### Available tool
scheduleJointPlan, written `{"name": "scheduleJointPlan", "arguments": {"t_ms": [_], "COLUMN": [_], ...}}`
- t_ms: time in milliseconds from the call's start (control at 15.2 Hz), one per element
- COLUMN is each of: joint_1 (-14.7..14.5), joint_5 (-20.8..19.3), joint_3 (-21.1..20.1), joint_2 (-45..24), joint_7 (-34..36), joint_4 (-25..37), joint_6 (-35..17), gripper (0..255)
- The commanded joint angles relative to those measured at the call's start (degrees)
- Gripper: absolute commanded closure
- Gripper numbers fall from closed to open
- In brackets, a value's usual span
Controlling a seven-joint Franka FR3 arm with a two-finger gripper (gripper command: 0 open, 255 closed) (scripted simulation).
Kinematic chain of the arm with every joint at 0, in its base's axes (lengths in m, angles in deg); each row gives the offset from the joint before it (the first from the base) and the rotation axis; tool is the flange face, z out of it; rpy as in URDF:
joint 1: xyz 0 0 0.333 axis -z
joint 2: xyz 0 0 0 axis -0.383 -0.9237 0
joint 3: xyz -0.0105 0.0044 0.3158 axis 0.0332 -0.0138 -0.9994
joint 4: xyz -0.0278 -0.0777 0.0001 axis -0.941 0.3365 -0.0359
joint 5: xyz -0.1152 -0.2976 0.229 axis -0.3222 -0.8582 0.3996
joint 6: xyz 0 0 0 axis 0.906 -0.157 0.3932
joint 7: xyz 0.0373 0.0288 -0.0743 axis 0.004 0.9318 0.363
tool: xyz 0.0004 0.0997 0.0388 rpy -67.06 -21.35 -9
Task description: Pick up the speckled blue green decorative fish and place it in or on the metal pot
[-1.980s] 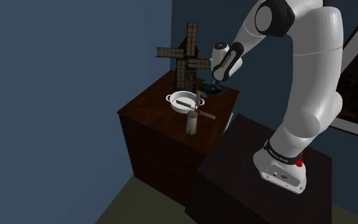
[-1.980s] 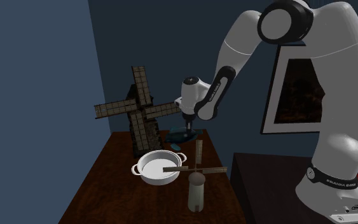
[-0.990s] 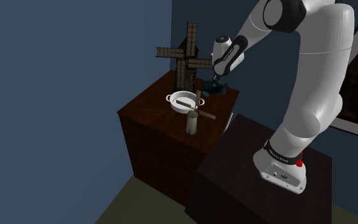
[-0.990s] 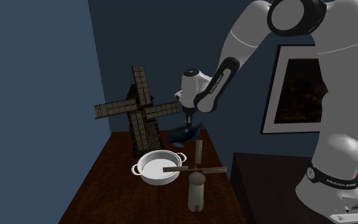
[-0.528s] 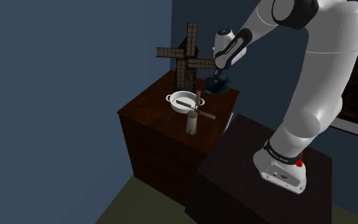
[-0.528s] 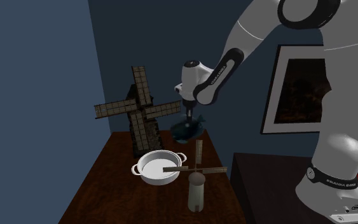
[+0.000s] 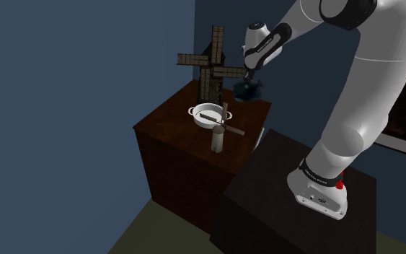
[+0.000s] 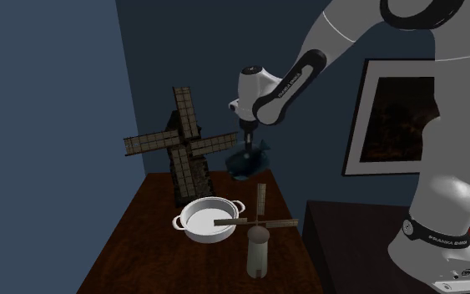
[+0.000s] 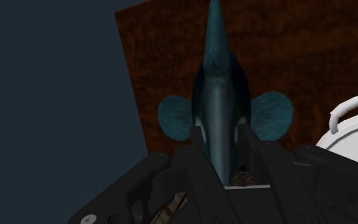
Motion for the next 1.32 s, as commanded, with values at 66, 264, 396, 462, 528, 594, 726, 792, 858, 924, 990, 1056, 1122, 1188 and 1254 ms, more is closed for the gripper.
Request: {"name": "scheduleJointPlan", "arguments": {"t_ms": [66, 264, 396, 462, 528, 594, 726, 792, 858, 924, 990, 1056, 1122, 1188, 1254], "joint_1": [-2.2, -5.1, -7.0, -7.9, -8.7, -9.6, -11.2, -12.0, -12.8, -13.6, -14.4, -15.1, -15.9, -16.8, -16.7], "joint_5": [-1.0, -2.2, -2.7, -2.8, -2.9, -3.0, -2.9, -2.9, -2.8, -2.6, -2.5, -2.3, -2.1, -1.9, -2.0], "joint_3": [-0.5, -1.7, -2.6, -3.1, -3.7, -4.2, -5.4, -6.0, -6.6, -7.2, -7.8, -8.4, -9.0, -9.7, -9.7], "joint_2": [2.1, 3.9, 4.9, 5.3, 5.6, 5.9, 6.4, 6.5, 6.6, 6.6, 6.5, 6.4, 6.3, 6.0, 5.6], "joint_7": [2.7, 6.8, 9.4, 10.6, 11.8, 12.9, 15.1, 16.1, 17.2, 18.1, 19.1, 20.0, 20.9, 21.9, 22.2], "joint_4": [-0.4, -0.7, -0.6, -0.4, -0.2, 0.1, 0.9, 1.4, 1.9, 2.5, 3.2, 4.0, 4.8, 5.9, 5.6], "joint_6": [2.4, 5.3, 7.4, 8.4, 9.5, 10.5, 12.7, 13.8, 14.9, 16.0, 17.1, 18.2, 19.3, 20.6, 20.0], "gripper": [255, 255, 255, 255, 255, 255, 255, 255, 255, 255, 255, 255, 255, 255, 255]}}
